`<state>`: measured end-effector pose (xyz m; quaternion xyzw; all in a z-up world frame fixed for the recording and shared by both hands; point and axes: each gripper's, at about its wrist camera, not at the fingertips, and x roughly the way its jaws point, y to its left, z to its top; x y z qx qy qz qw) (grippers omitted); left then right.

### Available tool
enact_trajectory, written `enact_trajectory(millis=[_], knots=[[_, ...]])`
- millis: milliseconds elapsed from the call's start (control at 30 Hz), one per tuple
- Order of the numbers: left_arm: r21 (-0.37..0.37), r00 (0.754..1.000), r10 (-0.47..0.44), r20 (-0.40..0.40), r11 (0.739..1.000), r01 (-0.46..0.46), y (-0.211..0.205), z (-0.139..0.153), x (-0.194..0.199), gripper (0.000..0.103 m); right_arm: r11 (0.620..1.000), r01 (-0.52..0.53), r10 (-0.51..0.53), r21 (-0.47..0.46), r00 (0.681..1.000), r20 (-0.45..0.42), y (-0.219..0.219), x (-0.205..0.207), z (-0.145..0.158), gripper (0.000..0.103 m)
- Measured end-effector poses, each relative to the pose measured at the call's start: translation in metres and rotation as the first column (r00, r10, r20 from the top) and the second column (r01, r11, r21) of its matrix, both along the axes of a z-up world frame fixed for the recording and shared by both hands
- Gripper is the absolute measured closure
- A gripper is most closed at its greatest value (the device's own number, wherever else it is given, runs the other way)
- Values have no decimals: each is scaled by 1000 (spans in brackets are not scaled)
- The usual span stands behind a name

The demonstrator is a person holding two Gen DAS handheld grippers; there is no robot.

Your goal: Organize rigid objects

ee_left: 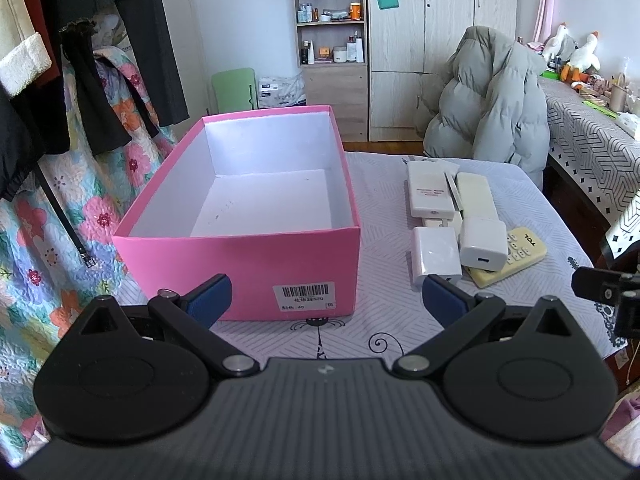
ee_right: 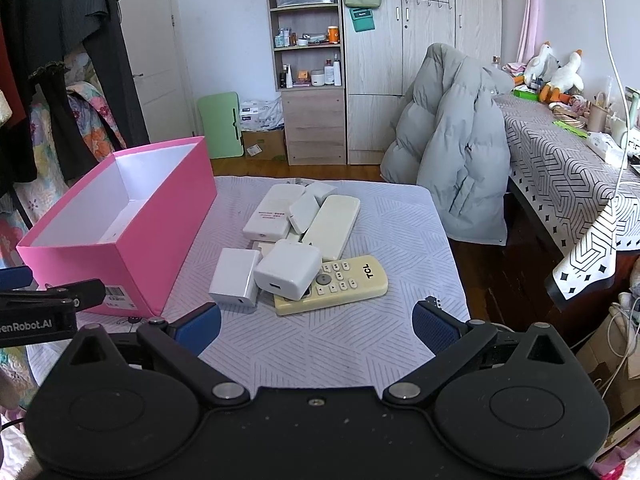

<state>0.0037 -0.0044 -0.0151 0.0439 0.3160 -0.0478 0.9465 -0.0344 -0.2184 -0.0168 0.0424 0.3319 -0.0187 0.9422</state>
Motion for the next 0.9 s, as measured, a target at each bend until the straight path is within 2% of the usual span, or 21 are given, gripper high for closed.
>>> enact_trajectory(millis=[267, 400, 567, 667, 800, 900], knots=[[-33, 999, -32, 6, 999, 32, 1, 0, -1, 0, 1000, 8, -8, -8, 1000, 15, 0, 0, -1, 0], [-3, 999, -30, -19, 1000, 30, 3, -2, 6, 1, 1000, -2, 2, -5, 1000, 17, -2, 2, -3, 0], [-63, 998, -24, -58, 998, 21, 13, 1, 17, 1, 997, -70, 70, 9, 995, 65, -4, 4, -3, 0], [-55, 998, -22, -56, 998, 19, 14, 7, 23, 0, 992, -130, 128, 6, 984, 120, -5, 10, -5, 0], [-41, 994, -81, -75, 996, 78, 18, 18, 35, 0, 970, -224, 214, 95, 971, 108, -17, 31, -12, 0], [9, 993, -112, -39, 994, 112, 24, 32, 43, 0, 947, -265, 250, 182, 963, 101, -26, 44, -7, 0]])
